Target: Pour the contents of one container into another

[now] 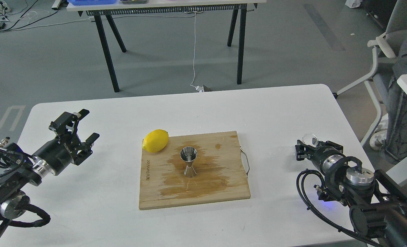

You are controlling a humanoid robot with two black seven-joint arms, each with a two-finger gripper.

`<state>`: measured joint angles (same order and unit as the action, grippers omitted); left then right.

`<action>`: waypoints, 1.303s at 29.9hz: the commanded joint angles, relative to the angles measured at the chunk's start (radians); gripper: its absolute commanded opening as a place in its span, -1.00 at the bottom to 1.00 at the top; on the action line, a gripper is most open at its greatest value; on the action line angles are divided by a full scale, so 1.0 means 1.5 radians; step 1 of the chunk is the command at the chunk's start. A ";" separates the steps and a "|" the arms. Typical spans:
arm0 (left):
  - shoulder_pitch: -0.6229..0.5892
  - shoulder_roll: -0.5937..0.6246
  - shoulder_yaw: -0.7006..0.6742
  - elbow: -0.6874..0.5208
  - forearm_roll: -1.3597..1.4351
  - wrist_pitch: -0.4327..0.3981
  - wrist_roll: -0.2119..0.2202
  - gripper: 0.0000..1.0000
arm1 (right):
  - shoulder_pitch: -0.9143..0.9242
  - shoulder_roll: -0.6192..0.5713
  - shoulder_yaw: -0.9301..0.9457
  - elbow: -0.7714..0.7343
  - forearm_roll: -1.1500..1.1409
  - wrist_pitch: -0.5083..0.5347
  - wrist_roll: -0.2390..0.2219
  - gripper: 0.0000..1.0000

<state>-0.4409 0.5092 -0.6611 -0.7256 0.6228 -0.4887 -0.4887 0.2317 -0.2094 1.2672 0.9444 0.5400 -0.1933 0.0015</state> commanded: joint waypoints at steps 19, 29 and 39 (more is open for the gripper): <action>-0.001 0.000 0.000 0.000 0.000 0.000 0.000 0.97 | 0.000 0.001 0.000 -0.002 0.000 0.000 0.000 0.44; -0.001 0.000 0.000 0.000 0.000 0.000 0.000 0.97 | 0.000 0.001 0.001 -0.002 0.000 0.000 0.001 0.77; -0.001 -0.001 0.000 0.000 0.000 0.000 0.000 0.97 | 0.001 0.008 0.002 -0.001 0.000 0.000 0.001 0.94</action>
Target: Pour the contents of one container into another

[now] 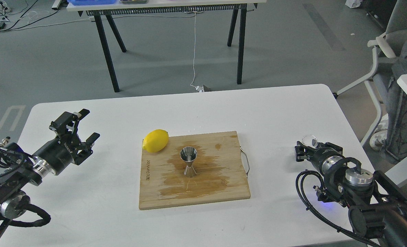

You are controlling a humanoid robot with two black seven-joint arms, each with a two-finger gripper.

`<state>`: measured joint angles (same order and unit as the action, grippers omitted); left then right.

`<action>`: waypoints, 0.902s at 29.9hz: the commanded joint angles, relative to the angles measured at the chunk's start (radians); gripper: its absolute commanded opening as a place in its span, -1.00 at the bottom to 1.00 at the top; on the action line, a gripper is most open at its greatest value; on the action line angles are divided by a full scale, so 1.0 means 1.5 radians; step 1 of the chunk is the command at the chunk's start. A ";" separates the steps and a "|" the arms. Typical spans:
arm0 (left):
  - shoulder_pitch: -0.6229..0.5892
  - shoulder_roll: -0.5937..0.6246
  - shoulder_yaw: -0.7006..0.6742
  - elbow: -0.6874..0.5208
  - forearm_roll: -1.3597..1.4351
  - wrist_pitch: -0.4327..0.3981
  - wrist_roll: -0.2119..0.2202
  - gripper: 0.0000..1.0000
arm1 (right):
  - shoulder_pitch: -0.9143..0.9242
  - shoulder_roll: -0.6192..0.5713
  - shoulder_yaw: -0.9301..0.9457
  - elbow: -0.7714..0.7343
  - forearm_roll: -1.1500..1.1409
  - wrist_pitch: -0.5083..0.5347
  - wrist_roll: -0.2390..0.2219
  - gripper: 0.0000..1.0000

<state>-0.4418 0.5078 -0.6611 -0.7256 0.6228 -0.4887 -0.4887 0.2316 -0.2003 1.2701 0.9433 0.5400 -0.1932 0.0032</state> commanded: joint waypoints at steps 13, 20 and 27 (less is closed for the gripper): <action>0.001 0.000 0.000 0.000 0.000 0.000 0.000 0.97 | 0.001 0.002 0.000 0.003 -0.001 0.000 0.002 0.92; 0.000 0.000 0.000 0.000 0.000 0.000 0.000 0.97 | 0.000 0.002 0.000 0.003 -0.001 0.000 0.002 0.93; 0.001 0.000 0.000 0.000 0.000 0.000 0.000 0.97 | 0.000 0.004 -0.001 0.003 -0.001 0.000 0.002 0.85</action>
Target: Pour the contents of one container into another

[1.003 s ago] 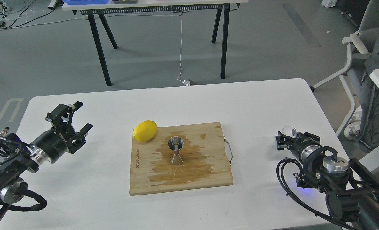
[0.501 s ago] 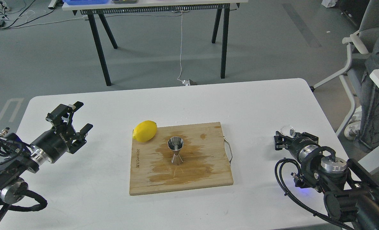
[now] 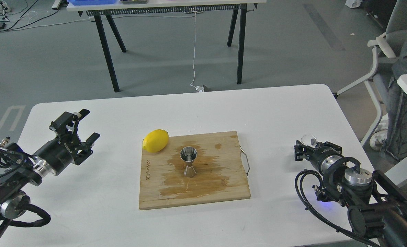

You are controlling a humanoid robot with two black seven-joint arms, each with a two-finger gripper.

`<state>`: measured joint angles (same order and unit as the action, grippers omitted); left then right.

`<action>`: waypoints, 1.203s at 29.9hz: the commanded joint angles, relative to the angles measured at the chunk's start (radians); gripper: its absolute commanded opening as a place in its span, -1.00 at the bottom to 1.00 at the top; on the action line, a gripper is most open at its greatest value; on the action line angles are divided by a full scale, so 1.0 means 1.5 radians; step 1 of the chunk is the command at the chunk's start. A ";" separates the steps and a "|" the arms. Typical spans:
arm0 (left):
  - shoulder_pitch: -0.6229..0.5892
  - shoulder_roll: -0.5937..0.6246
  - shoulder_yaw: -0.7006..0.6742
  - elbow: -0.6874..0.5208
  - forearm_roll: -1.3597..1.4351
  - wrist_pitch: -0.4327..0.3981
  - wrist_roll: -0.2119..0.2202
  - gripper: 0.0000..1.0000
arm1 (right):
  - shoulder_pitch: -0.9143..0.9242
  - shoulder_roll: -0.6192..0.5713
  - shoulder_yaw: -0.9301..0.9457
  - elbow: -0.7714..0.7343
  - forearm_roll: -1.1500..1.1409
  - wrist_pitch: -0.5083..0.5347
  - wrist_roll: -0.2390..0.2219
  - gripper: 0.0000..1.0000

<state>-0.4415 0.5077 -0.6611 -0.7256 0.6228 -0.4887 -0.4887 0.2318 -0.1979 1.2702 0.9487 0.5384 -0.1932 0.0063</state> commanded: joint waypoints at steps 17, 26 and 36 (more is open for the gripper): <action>0.001 0.000 0.000 0.000 0.000 0.000 0.000 0.97 | 0.000 -0.001 -0.011 0.005 -0.006 0.010 0.004 -0.51; 0.001 0.000 0.000 0.000 0.000 0.000 0.000 0.97 | 0.000 -0.001 -0.011 0.004 -0.006 0.009 0.005 0.18; 0.001 0.000 0.000 -0.001 0.000 0.000 0.000 0.97 | -0.001 -0.001 -0.011 0.005 -0.006 0.009 0.005 0.54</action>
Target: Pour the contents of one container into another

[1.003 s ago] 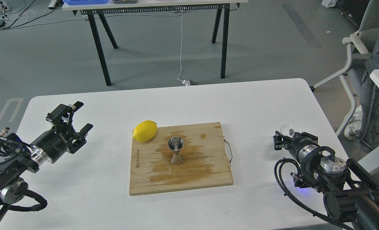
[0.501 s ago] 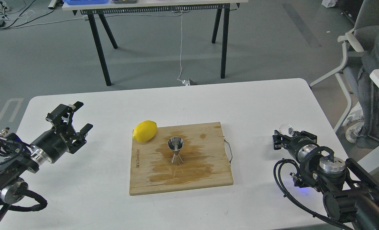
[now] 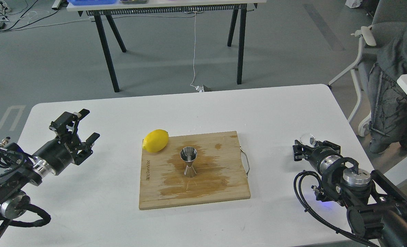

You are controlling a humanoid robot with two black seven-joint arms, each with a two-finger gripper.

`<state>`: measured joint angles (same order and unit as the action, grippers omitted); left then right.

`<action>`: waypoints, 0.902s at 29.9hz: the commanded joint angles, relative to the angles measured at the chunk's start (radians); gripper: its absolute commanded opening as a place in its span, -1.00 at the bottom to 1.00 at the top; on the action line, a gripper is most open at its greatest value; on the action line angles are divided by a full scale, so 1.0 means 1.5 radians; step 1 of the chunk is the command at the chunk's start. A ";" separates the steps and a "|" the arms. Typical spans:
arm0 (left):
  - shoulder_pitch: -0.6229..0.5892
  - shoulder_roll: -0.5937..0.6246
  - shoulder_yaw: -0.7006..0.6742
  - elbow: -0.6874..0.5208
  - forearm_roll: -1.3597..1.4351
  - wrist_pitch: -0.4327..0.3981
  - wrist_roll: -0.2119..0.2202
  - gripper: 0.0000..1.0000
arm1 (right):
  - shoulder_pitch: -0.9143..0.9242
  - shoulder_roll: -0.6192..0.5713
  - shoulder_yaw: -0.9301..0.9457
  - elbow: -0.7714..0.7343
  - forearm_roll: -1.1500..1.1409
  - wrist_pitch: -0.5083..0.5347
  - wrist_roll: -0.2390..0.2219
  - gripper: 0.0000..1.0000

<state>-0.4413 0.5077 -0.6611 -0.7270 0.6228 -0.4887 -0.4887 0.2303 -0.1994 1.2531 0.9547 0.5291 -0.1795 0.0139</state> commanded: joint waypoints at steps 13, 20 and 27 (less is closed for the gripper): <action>0.000 0.001 0.000 0.000 0.000 0.000 0.000 0.97 | 0.000 0.000 0.002 0.000 0.000 0.000 0.000 0.88; 0.000 0.000 0.000 0.000 0.000 0.000 0.000 0.97 | 0.000 0.000 0.005 0.000 0.000 0.001 0.000 0.94; 0.000 0.000 0.000 0.000 0.000 0.000 0.000 0.97 | 0.000 0.000 0.005 0.001 0.000 0.002 -0.001 0.97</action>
<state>-0.4418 0.5078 -0.6611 -0.7272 0.6228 -0.4887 -0.4887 0.2301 -0.1994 1.2610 0.9541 0.5292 -0.1772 0.0138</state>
